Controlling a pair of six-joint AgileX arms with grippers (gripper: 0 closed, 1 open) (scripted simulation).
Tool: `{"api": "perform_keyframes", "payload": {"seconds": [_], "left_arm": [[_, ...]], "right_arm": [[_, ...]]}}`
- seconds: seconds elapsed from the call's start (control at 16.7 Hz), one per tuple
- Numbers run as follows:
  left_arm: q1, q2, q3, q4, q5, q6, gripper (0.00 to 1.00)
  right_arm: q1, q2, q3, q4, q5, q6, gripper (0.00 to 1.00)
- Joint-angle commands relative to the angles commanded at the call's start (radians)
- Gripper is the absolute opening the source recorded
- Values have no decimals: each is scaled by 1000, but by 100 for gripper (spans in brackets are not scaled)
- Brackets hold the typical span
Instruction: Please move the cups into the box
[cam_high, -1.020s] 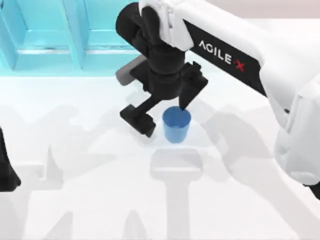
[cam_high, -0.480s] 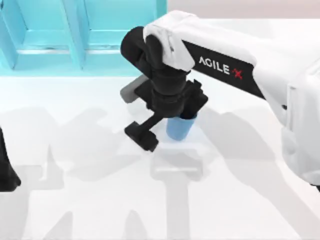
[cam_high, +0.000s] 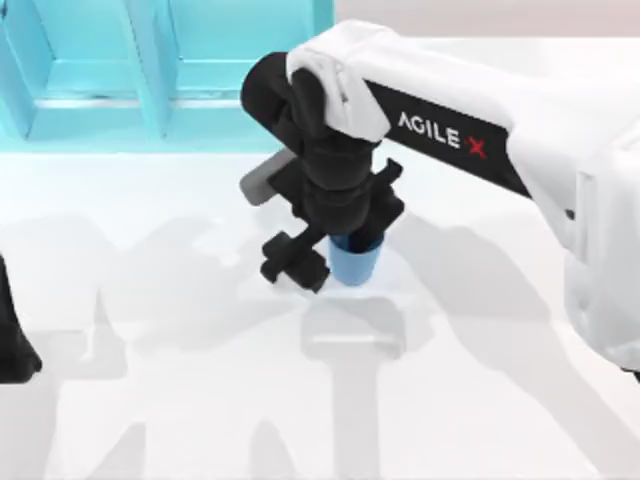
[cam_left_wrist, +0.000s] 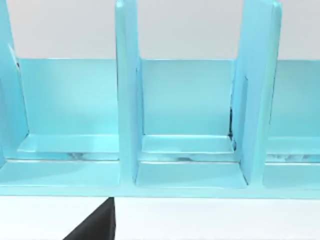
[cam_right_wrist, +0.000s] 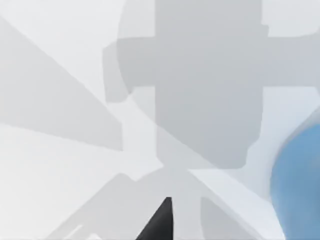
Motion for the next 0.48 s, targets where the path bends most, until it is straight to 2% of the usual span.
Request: {"api": "perform_keyframes", "payload": {"seconds": [0.36, 0.48], "left_arm": [[0, 0, 0, 0, 0, 0, 100], [0, 0, 0, 0, 0, 0, 100]], "right_arm": [[0, 0, 0, 0, 0, 0, 2], [0, 0, 0, 0, 0, 0, 0]]}}
